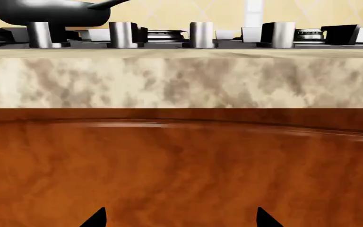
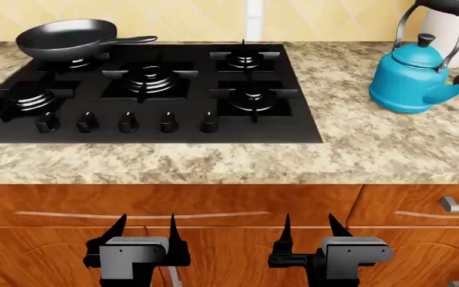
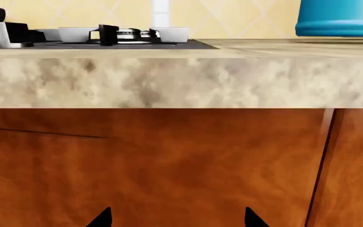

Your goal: Pick the kettle from the counter and place it on a stove burner. Then turn the burner on.

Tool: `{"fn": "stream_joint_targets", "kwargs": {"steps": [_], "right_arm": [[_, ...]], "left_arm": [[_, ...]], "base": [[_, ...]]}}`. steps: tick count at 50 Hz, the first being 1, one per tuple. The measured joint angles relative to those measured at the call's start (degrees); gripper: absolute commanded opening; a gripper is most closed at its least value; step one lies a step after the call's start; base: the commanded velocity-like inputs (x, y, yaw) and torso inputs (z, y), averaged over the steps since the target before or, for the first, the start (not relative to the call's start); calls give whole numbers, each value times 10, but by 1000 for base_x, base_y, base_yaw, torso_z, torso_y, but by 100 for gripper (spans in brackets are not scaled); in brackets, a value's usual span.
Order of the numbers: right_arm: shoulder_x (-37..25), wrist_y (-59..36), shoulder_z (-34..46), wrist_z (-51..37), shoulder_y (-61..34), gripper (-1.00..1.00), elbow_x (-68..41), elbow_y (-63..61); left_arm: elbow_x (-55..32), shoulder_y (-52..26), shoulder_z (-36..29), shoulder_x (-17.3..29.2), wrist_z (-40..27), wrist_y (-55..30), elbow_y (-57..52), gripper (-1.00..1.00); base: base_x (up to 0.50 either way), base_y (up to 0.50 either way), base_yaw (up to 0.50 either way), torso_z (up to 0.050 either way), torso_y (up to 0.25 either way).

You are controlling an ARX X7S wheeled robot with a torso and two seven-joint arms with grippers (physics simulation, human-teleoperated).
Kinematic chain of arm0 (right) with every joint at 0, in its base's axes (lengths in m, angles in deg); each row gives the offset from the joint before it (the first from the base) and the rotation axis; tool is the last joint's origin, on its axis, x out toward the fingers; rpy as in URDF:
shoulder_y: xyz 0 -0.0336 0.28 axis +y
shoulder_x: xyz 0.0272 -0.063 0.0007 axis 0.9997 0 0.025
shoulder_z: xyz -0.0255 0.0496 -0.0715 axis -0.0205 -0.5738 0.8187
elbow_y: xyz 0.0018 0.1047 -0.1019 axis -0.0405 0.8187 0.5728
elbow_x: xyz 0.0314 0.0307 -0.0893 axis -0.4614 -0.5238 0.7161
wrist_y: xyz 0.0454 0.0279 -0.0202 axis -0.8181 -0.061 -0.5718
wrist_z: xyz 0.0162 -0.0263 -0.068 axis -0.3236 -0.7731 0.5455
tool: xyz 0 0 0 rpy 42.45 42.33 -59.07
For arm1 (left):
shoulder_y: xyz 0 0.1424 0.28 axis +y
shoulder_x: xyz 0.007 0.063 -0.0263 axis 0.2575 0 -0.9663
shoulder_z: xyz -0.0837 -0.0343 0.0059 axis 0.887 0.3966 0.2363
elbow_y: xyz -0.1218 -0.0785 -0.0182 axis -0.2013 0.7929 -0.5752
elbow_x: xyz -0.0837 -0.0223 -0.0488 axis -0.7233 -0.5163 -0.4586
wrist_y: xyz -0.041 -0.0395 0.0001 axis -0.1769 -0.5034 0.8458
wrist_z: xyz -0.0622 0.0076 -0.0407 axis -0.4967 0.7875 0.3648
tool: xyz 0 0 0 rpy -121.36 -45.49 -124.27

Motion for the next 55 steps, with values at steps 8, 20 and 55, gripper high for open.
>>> {"fn": "stream_joint_targets", "kwargs": {"steps": [8, 20, 55], "right_arm": [[-8, -2, 9, -11, 1, 100, -11, -2], [-21, 2, 24, -31, 0, 100, -30, 0], [-51, 14, 54, -67, 4, 100, -61, 1]], "left_arm": [[-8, -1, -10, 8, -10, 1, 1, 100], [-22, -2, -28, 24, -28, -1, 1, 100], [-49, -5, -64, 49, -60, 0, 1, 100]], "base": [[0, 0, 0, 0, 0], [0, -379, 0, 0, 0], [0, -392, 0, 0, 0]]}}
